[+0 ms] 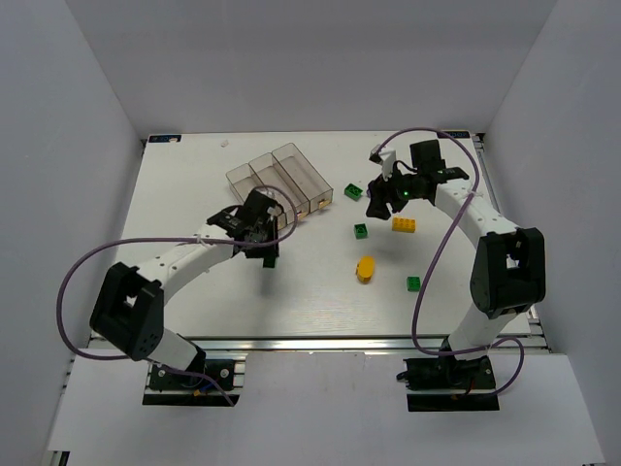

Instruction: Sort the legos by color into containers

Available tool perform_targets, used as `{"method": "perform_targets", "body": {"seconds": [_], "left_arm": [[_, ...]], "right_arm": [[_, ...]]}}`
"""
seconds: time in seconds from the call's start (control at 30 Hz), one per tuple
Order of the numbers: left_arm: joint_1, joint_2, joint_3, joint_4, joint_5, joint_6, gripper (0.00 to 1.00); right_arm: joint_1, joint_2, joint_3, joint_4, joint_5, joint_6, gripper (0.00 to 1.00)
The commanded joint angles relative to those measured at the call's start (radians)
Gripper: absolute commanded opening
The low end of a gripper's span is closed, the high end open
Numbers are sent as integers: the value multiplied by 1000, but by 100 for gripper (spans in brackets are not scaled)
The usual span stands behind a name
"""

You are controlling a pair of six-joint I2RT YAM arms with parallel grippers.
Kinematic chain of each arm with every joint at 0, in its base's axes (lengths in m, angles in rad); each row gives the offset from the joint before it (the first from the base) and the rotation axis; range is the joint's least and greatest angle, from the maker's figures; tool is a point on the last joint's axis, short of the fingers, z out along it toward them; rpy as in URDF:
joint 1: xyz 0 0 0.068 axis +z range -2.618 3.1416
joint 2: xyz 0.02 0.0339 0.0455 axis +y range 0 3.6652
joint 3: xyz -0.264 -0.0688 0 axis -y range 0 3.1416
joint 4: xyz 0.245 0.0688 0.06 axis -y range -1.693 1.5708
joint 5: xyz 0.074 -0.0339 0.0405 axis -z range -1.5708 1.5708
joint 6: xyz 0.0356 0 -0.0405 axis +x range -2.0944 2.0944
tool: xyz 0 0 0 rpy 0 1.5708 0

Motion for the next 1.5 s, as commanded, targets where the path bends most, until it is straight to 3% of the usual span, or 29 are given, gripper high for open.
{"method": "perform_targets", "body": {"seconds": [0.0, 0.13, 0.17, 0.2, 0.23, 0.33, 0.37, 0.4, 0.47, 0.5, 0.6, 0.67, 0.77, 0.87, 0.9, 1.03, 1.2, 1.47], "left_arm": [[17, -97, 107, 89, 3, -50, 6], [66, -37, 249, 85, -21, -67, 0], [76, -22, 269, 83, -43, -72, 0], [87, -5, 286, 83, -57, -73, 0], [99, 10, 320, 83, -73, -75, 0], [138, 84, 378, 91, -132, -77, 0], [153, 128, 395, 87, -140, -75, 0], [153, 153, 414, 82, -150, -75, 0], [166, 196, 463, 71, -155, -60, 0], [175, 239, 478, 67, -159, -57, 0], [184, 303, 529, 53, -170, -52, 0], [195, 325, 555, 53, -169, -49, 9], [195, 357, 579, 36, -175, -53, 15], [195, 369, 593, 24, -172, -57, 37], [195, 371, 596, 22, -173, -57, 49], [204, 365, 606, 7, -178, -55, 68], [204, 333, 604, -15, -172, -47, 75], [204, 175, 483, 8, -111, -69, 74]], "right_arm": [[-2, 2, 70, -11, -12, -14, 64], [-2, 18, 93, -17, -22, -14, 40], [-1, 24, 100, -26, -25, -17, 32], [-2, 31, 126, -34, -28, -18, 18], [-2, 56, 143, -55, -36, -18, 12], [-1, 112, 223, -92, -44, -15, 5], [1, 126, 241, -97, -42, -12, 7], [2, 142, 260, -97, -35, -12, 26], [4, 202, 315, -106, -10, -17, 45], [5, 225, 338, -109, -1, -24, 60], [5, 324, 441, -138, 44, -50, 72], [8, 390, 504, -145, 74, -67, 77], [14, 464, 563, -134, 111, -113, 83], [24, 530, 631, -122, 139, -150, 84], [25, 548, 649, -119, 143, -155, 85], [36, 616, 705, -88, 151, -161, 86], [48, 663, 734, -63, 169, -167, 87], [68, 699, 728, -50, 165, -172, 82]]}}
